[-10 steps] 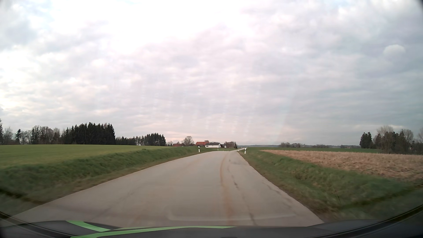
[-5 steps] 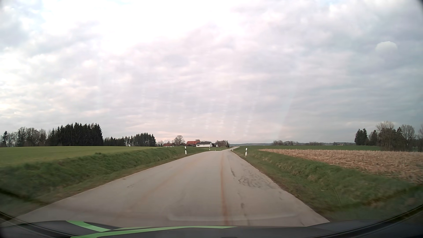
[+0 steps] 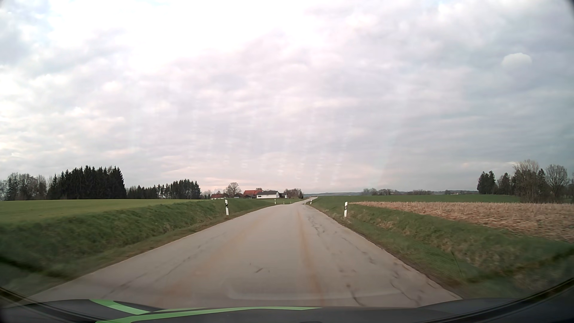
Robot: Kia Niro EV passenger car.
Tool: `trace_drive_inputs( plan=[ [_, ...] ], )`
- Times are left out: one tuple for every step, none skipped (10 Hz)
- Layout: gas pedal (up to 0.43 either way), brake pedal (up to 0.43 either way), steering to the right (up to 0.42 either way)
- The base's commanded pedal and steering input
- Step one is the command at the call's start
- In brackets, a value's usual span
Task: Follow the waypoints while adhering to traffic rules and regulations
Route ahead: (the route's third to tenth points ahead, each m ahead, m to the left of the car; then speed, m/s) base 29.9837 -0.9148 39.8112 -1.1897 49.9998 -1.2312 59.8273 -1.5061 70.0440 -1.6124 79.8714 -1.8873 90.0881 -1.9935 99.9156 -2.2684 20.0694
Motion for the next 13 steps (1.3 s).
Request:
trace_drive_inputs(
  plan=[
    [0.268,0.0,0.012],
    [0.268,0.0,0.012],
    [0.268,0.0,0.011],
    [0.268,0.0,0.009],
    [0.268,0.0,0.006],
    [0.268,0.0,0.005],
    [0.268,0.0,0.004],
    [0.268,0.0,0.003],
    [0.268,0.0,0.003],
    [0.268,0.0,0.002],
    [0.268,0.0,0.002],
    [0.268,0.0,0.001],
    [0.268,0.0,0.0]
  ],
)
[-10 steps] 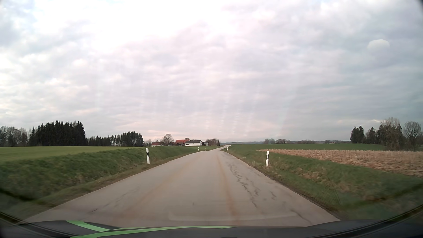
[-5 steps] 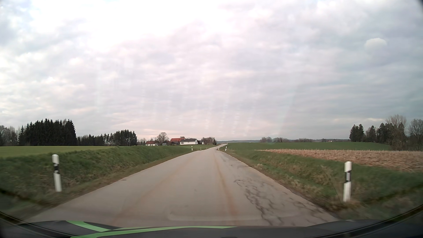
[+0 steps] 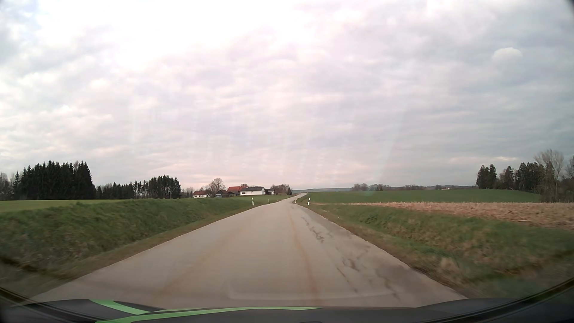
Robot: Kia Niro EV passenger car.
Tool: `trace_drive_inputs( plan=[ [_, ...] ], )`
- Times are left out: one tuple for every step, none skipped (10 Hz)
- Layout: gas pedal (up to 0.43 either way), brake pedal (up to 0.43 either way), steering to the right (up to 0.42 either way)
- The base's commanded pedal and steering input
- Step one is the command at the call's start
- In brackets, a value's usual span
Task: Follow the waypoints while adhering to traffic rules and regulations
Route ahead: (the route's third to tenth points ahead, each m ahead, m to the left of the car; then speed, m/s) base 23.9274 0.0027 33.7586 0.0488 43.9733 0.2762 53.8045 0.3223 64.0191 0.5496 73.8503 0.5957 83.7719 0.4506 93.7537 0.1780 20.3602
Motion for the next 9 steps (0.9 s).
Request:
trace_drive_inputs(
  plan=[
    [0.268,0.0,0.0],
    [0.268,0.0,0.0],
    [0.268,0.0,0.0],
    [0.268,0.0,-0.001],
    [0.26,0.0,-0.003],
    [0.26,0.0,-0.003],
    [0.248,0.0,-0.004],
    [0.24,0.0,-0.005],
    [0.209,0.0,-0.005]
  ],
)
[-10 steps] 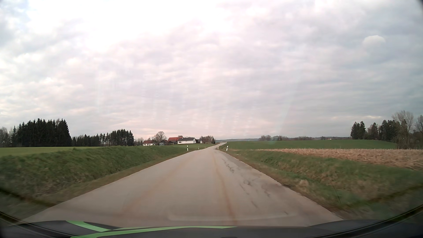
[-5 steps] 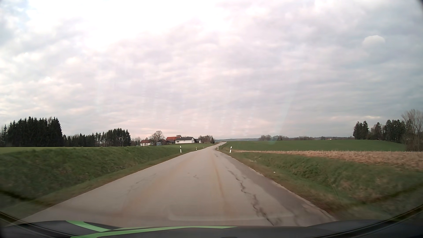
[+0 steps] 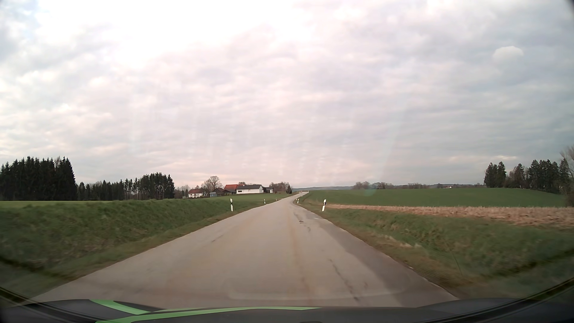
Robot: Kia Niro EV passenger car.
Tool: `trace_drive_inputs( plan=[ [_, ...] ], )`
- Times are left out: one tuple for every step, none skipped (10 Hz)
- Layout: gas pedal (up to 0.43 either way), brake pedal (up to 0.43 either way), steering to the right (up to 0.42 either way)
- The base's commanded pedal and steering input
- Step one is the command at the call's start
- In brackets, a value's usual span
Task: Follow the waypoints while adhering to traffic rules and regulations
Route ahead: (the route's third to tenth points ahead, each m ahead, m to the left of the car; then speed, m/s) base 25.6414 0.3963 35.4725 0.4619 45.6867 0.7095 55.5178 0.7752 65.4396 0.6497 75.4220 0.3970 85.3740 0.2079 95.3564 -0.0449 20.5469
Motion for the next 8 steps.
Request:
trace_drive_inputs(
  plan=[
    [0.197,0.0,-0.005],
    [0.177,0.0,-0.005],
    [0.157,0.0,-0.005],
    [0.15,0.0,-0.004],
    [0.098,0.0,-0.004],
    [0.028,0.0,-0.004],
    [0.0,0.0,-0.004],
    [0.0,0.0,-0.003]
  ],
)
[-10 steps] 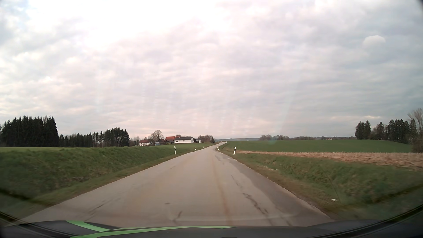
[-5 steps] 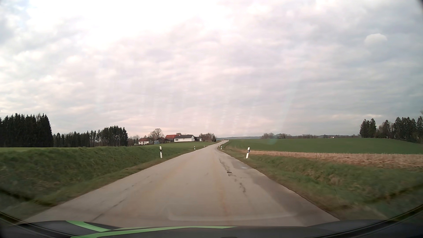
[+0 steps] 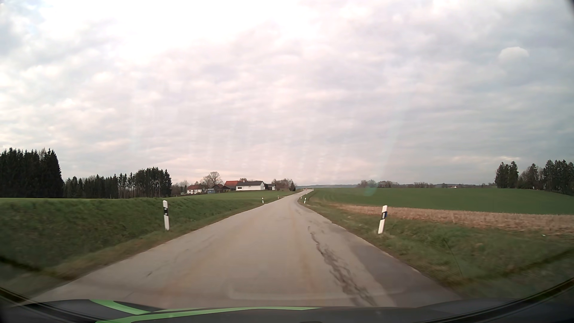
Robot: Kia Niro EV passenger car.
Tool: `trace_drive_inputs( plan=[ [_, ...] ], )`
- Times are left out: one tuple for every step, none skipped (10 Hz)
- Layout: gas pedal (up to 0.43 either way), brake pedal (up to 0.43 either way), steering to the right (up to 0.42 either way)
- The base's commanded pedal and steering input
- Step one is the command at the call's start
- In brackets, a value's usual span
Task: Follow the waypoints while adhering to traffic rules and regulations
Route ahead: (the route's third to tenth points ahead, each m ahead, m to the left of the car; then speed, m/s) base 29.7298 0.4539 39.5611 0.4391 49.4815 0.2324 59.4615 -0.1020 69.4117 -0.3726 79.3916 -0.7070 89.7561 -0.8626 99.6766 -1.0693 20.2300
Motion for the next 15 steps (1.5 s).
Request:
trace_drive_inputs(
  plan=[
    [0.0,0.0,-0.001],
    [0.0,0.0,0.0],
    [0.0,0.0,0.0],
    [0.0,0.0,0.0],
    [0.0,0.0,0.001],
    [0.0,0.0,0.001],
    [0.0,0.0,0.001],
    [0.0,0.0,0.0],
    [0.0,0.0,0.0],
    [0.0,0.0,0.0],
    [0.0,0.0,0.0],
    [0.039,0.0,0.0],
    [0.059,0.0,0.0],
    [0.067,0.0,0.0],
    [0.079,0.0,0.001]
  ],
)
